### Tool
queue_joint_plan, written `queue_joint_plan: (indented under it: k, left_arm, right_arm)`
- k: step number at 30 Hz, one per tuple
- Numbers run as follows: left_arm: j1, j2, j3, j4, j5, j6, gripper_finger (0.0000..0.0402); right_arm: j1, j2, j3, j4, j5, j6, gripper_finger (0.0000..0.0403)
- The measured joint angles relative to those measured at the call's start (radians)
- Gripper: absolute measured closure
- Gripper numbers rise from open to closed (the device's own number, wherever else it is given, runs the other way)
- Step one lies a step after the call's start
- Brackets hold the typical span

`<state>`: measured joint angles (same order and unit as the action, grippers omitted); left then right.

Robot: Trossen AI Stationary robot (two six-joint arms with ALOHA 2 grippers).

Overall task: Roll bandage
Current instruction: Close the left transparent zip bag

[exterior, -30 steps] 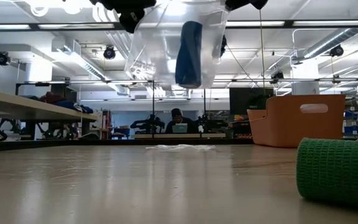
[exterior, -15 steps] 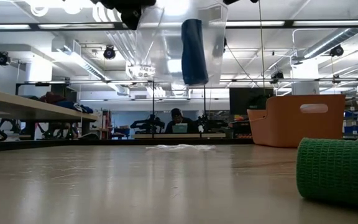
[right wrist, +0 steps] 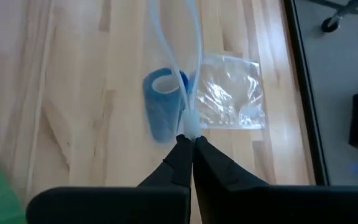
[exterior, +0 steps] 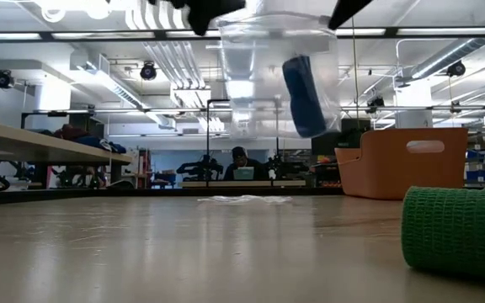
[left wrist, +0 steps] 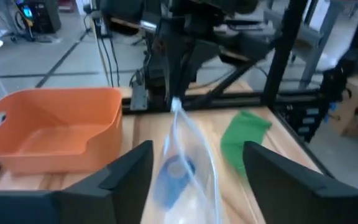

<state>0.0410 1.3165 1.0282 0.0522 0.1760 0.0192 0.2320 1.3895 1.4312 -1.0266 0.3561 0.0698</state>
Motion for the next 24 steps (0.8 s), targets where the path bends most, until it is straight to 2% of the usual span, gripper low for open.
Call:
queue_joint_plan:
  k: [4,7,13,24]
  left_arm:
    - [-0.003,0.142,0.051,0.086,-0.002,-0.017,0.0133]
    - [-0.004,0.232,0.130,0.078,-0.002,0.006,0.0130]
    - [-0.004,0.358,0.280,0.028,-0.010,0.054,0.0144]
    - [-0.004,0.551,0.418,0.018,-0.011,0.049,0.0187]
  right_arm:
    - [-0.011,0.018,-0.009,-0.012,0.000,-0.012,0.0403]
    - [-0.027,0.033,-0.015,-0.024,-0.005,-0.011,0.0403]
    - [-0.066,0.050,-0.039,-0.088,-0.060,0.039,0.0403]
    - [-0.079,0.047,-0.044,-0.083,-0.073,0.037,0.0403]
